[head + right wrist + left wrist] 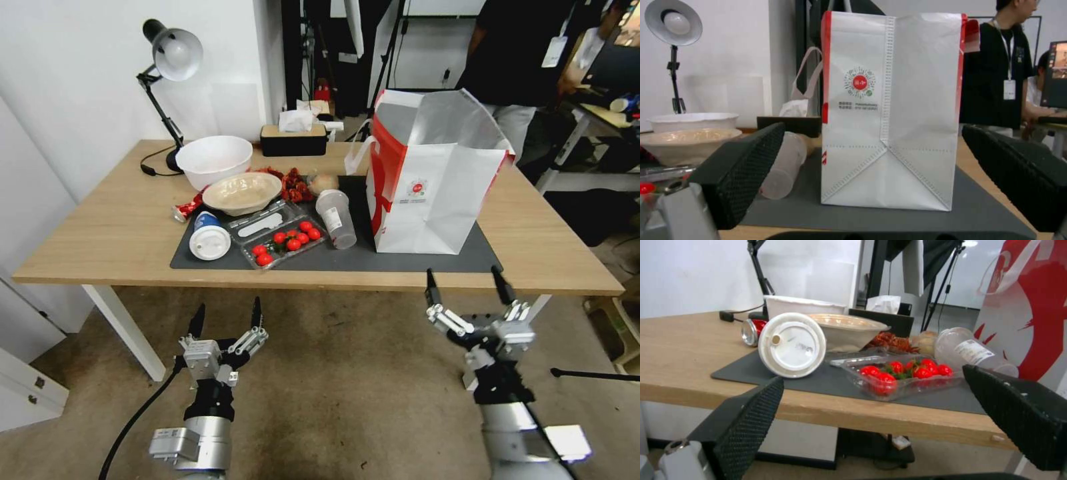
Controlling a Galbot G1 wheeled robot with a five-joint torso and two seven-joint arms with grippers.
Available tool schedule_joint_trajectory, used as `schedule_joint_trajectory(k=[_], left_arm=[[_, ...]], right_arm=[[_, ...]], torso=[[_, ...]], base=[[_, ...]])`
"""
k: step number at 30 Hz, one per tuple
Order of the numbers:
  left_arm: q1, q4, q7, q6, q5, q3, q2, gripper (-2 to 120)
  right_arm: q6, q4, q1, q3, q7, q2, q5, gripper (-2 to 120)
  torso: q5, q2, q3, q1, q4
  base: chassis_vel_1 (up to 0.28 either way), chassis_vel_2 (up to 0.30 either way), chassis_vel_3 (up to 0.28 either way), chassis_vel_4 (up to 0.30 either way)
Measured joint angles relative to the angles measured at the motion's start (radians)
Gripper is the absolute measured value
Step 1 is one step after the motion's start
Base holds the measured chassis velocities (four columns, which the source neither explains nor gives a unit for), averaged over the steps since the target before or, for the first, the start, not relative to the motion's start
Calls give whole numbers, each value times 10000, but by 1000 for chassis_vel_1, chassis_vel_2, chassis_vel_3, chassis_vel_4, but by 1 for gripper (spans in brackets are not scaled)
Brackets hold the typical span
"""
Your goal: Pick up the food delivery bag from the floor and place it on the table.
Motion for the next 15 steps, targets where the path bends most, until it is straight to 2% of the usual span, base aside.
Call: schedule_joint_trajectory(k=[5, 15], left_arm=[[0, 87, -10, -72, 174, 21, -1, 100], [-22, 167, -38, -165, 346, 50, -9, 100]], right_arm=[[111, -239, 32, -328, 85, 524, -507, 100], [251, -534, 162, -572, 84, 872, -893, 100]], torso=[[-1, 0, 0, 0, -1], [0, 0, 0, 0, 0]], base=[[0, 0, 0, 0], [0, 0, 0, 0]])
